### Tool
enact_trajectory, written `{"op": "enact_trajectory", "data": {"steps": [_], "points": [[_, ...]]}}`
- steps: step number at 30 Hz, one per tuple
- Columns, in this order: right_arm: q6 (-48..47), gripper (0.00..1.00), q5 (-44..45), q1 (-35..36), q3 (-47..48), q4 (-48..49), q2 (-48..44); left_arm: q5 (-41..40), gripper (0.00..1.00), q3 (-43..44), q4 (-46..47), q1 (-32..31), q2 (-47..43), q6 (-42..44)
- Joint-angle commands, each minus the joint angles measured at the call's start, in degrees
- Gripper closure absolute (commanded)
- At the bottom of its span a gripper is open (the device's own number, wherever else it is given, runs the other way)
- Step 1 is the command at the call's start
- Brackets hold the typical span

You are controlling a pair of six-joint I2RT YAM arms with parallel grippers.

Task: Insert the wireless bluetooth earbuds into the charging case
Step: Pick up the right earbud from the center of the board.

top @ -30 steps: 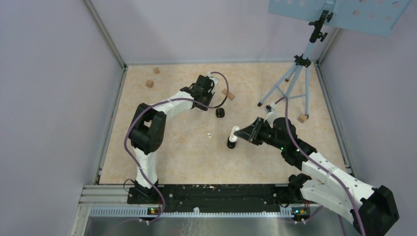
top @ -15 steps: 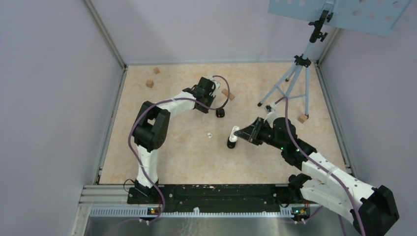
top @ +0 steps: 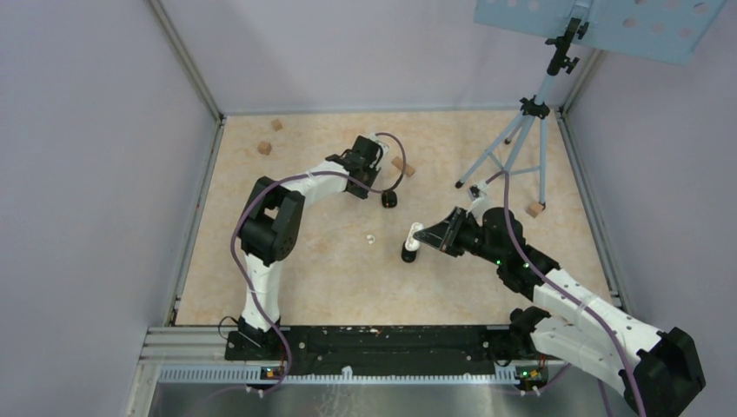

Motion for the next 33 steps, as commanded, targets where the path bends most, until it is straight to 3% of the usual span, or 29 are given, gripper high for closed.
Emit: {"op": "enact_trajectory", "data": {"steps": [1, 9, 15, 21, 33], "points": [[-0.66, 1.0, -0.09, -0.5, 1.74, 1.49, -0.19, -3.01, 0.62, 2.76, 1.23, 0.38, 1.3, 0.36], [-0.72, 1.0, -0.08, -0.5, 1.92, 1.24, -0.07, -2.64, 0.65, 4.34, 1.56, 1.23, 2.34, 0.22], [-0.67, 1.0, -0.08, -0.58, 1.92, 1.19, 0.24, -3.52, 0.61, 4.94, 1.98, 1.76, 2.46, 0.61], [-0.65, 1.0, -0.17, -0.59, 2.26, 1.12, 0.46, -3.64, 0.68, 6.01, 2.02, 2.74, 3.57, 0.4], [-0.79, 1.0, -0.55, -0.59, 2.75, 1.1, 1.02, -2.18, 0.69, 6.65, 2.05, 4.86, 3.52, -0.45]]}}
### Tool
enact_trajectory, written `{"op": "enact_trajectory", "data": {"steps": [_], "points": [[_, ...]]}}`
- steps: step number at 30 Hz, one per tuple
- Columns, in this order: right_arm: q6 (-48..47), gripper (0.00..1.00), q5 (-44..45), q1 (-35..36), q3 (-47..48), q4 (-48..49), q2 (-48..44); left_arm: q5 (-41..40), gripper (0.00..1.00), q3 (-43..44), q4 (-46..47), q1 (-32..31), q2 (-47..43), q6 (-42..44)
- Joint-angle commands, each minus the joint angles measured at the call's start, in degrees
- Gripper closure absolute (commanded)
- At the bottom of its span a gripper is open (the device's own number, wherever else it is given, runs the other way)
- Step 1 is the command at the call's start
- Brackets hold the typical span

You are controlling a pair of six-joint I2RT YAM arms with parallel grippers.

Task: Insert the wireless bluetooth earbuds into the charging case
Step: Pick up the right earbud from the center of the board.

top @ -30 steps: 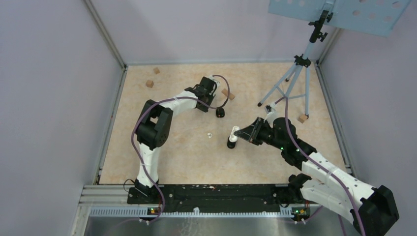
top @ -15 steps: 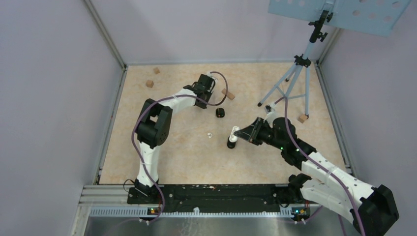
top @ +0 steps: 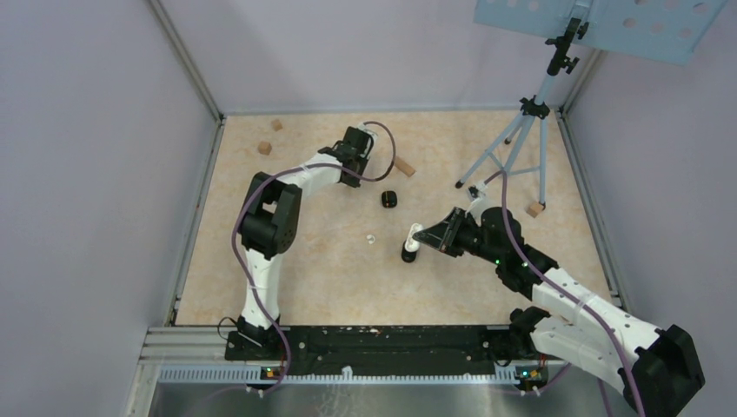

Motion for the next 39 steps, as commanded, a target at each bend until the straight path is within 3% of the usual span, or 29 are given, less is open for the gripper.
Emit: {"op": "enact_trajectory", "data": {"steps": [1, 4, 8, 12, 20, 28, 34, 39], "points": [[-0.83, 1.0, -0.39, -0.57, 2.79, 0.98, 0.21, 0.42, 0.69, 2.1, 0.99, 1.31, 0.38, -0.52], [-0.92, 1.0, -0.4, -0.59, 2.88, 0.87, 0.22, 0.25, 0.72, 1.95, 0.9, 1.61, 0.29, -0.59], [-0.92, 1.0, -0.55, -0.59, 2.8, 1.17, 0.51, 0.65, 0.88, 1.57, 0.99, 1.76, 0.02, -0.86], [-0.95, 1.0, -0.58, -0.58, 2.84, 1.2, 0.62, 1.5, 0.98, 1.54, 1.07, 1.91, 0.11, -0.83], [-0.96, 1.0, -0.79, -0.58, 2.44, 1.37, 0.53, 2.56, 1.0, 1.46, 0.39, 2.06, -1.15, -1.59], [-1.22, 1.0, -1.52, -0.59, 2.21, 2.5, 0.99, 4.51, 1.0, -1.39, -1.08, 2.09, -10.01, -5.01], [-1.74, 1.0, -3.52, -0.59, 1.52, 4.5, 1.76, 10.06, 1.0, -6.83, -3.94, 2.12, -18.43, -9.83], [-2.4, 1.0, -6.17, -1.26, -1.29, 10.22, 0.54, 21.54, 1.0, -15.32, -4.01, 2.1, -28.12, -14.86]]}}
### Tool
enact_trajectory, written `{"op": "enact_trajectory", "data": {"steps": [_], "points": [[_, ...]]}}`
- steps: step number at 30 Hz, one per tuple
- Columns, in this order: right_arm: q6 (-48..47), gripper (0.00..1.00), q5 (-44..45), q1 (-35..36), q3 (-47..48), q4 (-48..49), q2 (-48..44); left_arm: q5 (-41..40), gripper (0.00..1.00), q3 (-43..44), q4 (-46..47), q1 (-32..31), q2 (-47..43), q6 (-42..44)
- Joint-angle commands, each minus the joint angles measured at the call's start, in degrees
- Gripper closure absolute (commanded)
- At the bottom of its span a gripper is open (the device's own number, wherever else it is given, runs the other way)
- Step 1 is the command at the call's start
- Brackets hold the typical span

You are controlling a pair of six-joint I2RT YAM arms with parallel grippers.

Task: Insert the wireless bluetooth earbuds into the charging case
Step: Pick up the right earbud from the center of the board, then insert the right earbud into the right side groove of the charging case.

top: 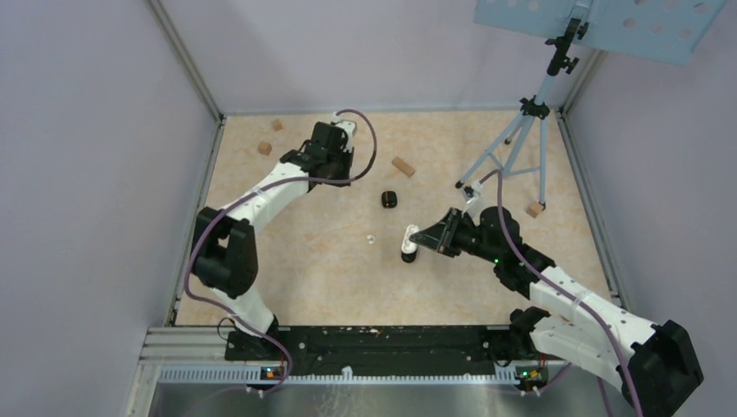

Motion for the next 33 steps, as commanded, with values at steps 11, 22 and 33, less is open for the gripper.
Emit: {"op": "enact_trajectory", "data": {"steps": [11, 22, 33], "points": [[1.04, 1.0, -13.48, -3.11, -8.91, 26.44, 1.02, 32.81, 1.0, -23.0, 3.68, -0.16, -29.29, -19.04], [3.39, 1.0, -15.64, -3.03, -9.39, 32.87, 4.77, 34.12, 1.0, -30.67, 13.62, -8.02, -41.7, -34.07], [4.92, 1.0, -13.63, -3.03, -8.92, 31.2, 5.55, 33.81, 1.0, -22.14, 6.54, -11.79, -33.3, -33.44]]}}
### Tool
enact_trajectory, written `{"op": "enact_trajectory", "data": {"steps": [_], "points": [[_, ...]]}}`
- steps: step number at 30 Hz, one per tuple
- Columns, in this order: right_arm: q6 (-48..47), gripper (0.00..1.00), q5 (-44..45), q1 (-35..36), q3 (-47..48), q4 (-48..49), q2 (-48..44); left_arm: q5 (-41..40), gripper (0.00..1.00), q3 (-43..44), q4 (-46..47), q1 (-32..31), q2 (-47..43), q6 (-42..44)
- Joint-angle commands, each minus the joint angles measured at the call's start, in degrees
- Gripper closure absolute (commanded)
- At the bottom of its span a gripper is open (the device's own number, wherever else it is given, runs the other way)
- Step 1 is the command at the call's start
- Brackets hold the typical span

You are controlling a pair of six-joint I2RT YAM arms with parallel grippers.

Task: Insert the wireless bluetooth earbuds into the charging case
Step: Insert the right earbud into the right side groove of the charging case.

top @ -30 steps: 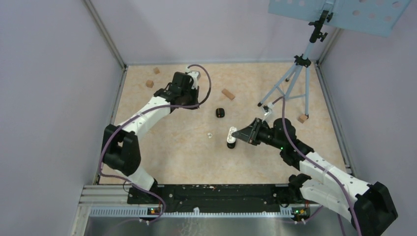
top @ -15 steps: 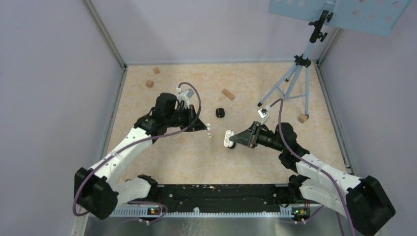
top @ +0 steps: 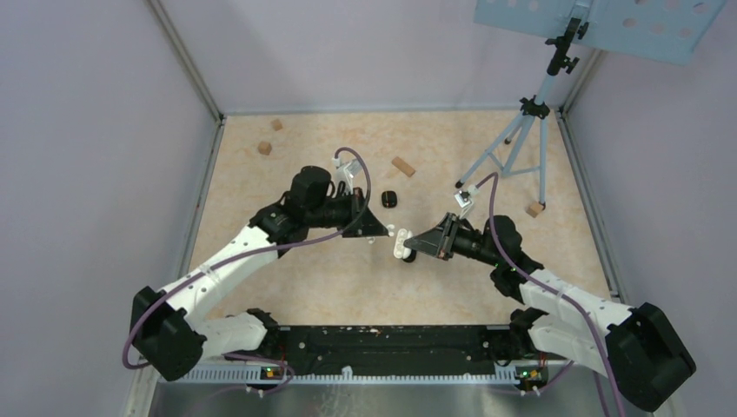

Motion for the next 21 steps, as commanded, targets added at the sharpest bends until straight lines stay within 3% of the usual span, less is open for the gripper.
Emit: {"op": "enact_trajectory", "data": {"steps": [1, 11, 21], "points": [[0.39, 1.0, 0.04, -0.43, 0.75, 3.01, 0.13, 0.18, 1.0, 7.31, -4.83, -0.27, 4.04, 2.13], [1.01, 1.0, -0.28, -0.29, 0.66, 3.94, 0.37, 1.86, 1.0, 10.12, -7.81, -1.0, 7.32, 5.04], [1.4, 1.0, -0.54, -0.25, 0.48, 4.68, 0.57, -2.12, 1.0, 10.18, -7.68, -3.77, 8.57, 5.17]]}}
